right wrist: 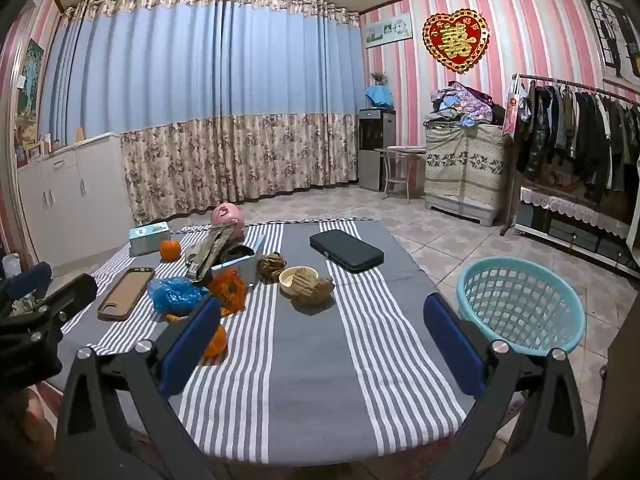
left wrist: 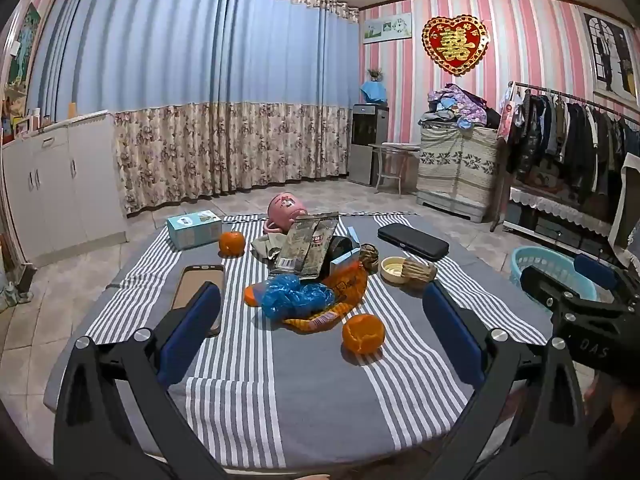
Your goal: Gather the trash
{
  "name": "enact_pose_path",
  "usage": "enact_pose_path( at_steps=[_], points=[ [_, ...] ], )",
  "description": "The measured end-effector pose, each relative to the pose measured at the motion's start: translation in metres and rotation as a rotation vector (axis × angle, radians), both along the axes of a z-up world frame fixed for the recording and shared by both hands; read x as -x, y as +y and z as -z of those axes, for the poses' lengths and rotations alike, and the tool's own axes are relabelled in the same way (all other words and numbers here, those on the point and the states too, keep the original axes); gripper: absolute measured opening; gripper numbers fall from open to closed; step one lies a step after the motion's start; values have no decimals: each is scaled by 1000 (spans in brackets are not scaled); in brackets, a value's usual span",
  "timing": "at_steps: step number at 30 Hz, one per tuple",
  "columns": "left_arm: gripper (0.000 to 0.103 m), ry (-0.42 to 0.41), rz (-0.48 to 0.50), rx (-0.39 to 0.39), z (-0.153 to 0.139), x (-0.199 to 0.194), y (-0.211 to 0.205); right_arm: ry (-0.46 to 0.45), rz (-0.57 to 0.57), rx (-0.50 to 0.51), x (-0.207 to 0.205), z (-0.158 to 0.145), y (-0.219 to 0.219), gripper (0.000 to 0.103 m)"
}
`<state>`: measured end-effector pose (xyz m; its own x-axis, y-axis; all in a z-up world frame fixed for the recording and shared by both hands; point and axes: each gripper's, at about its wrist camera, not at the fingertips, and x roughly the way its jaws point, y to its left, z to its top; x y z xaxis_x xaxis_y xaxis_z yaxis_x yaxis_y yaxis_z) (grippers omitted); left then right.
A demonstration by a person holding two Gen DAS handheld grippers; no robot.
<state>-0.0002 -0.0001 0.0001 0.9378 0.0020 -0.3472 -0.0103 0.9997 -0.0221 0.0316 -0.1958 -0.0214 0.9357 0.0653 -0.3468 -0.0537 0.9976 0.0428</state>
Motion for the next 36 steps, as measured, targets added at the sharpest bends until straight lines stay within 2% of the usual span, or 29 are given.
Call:
enact_pose_path(
  at_steps=[36],
  points=[
    [98,-5,-1,-4,0,1,0,-13,5,1,3,-5,-5,99]
  ],
)
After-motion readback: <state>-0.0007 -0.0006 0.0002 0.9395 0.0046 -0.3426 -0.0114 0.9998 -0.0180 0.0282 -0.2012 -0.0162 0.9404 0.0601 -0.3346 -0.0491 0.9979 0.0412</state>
